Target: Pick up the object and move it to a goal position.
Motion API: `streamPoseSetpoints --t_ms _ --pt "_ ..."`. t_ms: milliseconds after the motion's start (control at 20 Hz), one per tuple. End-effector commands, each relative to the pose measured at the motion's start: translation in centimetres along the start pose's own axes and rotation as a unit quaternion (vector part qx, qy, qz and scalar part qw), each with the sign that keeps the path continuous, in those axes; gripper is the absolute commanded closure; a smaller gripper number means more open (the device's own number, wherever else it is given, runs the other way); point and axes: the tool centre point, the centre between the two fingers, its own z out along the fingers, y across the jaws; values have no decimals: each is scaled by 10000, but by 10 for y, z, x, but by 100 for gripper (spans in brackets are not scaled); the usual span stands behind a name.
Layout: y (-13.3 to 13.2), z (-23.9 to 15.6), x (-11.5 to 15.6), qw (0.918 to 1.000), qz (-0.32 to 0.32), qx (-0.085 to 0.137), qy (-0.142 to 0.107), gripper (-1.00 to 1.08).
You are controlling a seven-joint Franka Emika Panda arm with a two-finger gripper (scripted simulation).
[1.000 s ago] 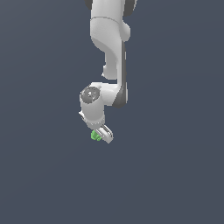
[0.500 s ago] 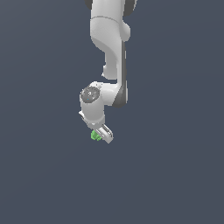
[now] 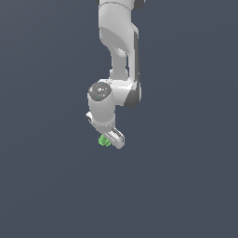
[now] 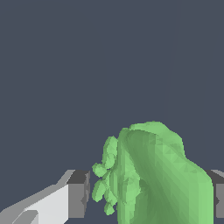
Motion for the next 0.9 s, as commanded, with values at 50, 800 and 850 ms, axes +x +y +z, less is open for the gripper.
streamPoseSetpoints --t_ms 50,800,850 --pt "-12 -29 -7 10000 -3 5 4 108" --pt "-76 -189 -47 10000 6 -5 13 108" --pt "-80 -200 -50 10000 6 -5 13 108"
